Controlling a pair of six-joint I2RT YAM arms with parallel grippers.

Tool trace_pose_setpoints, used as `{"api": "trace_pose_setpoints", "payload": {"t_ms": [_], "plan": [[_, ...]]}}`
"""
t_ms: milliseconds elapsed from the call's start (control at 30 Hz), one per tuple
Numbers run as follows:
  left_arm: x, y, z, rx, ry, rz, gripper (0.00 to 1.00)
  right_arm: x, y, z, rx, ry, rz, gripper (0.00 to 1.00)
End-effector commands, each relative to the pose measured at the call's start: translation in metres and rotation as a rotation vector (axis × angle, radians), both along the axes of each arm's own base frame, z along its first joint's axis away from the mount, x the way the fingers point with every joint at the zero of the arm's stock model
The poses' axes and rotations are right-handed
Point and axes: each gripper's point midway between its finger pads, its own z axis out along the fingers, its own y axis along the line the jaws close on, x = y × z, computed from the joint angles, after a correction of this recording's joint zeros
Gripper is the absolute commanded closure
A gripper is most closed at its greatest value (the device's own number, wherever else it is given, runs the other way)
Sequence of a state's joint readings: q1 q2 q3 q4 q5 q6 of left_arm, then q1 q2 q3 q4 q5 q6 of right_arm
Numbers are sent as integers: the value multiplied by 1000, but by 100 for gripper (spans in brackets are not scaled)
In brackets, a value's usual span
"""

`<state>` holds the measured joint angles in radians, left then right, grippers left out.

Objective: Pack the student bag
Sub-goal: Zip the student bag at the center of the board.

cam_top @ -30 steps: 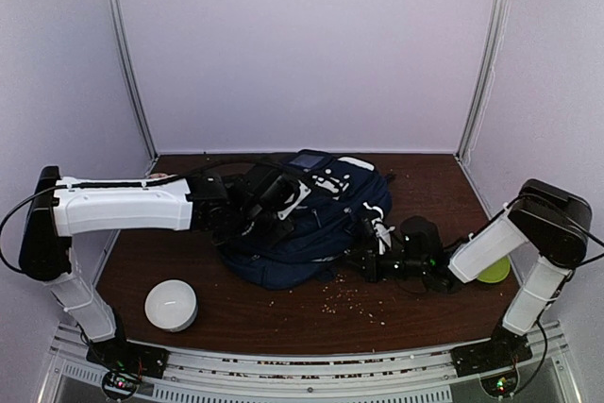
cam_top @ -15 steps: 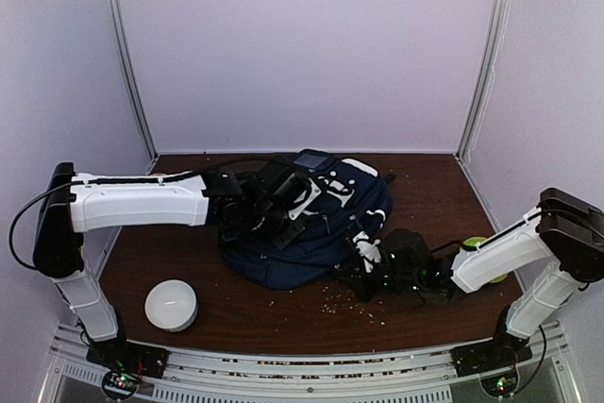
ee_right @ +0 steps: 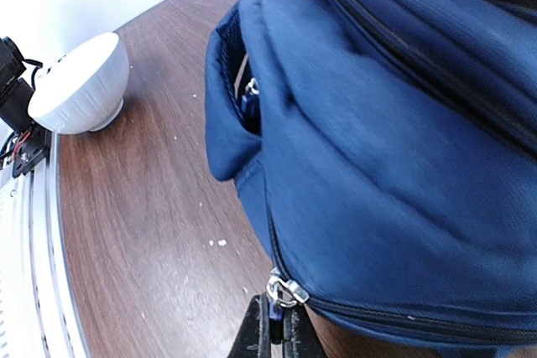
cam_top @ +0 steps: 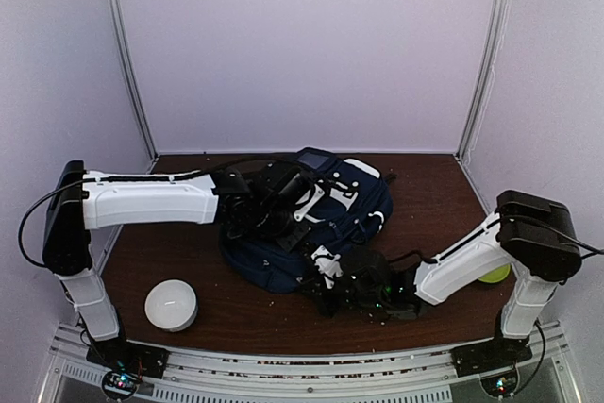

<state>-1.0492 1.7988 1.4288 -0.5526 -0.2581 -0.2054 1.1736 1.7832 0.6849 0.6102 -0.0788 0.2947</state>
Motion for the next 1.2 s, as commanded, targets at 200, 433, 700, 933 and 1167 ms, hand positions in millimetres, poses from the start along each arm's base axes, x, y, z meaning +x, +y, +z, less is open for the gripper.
{"api": "trace_pose_setpoints", "payload": {"t_ms": [200,433,700,933,1167], "plan": [[20,-3,29,-179,-18,76,61,-24,43,22,106,0,129,100],[31,45,66,-237,-71,188,21,-24,46,21,99,5,133,100],[51,125,62,-312,-46,412,12,-24,43,24,101,7,126,100],[76,157,-12,-359,135,565,15,-24,43,21,84,13,118,100],[86,139,-50,-350,217,551,28,-26,49,20,56,14,121,100]]}}
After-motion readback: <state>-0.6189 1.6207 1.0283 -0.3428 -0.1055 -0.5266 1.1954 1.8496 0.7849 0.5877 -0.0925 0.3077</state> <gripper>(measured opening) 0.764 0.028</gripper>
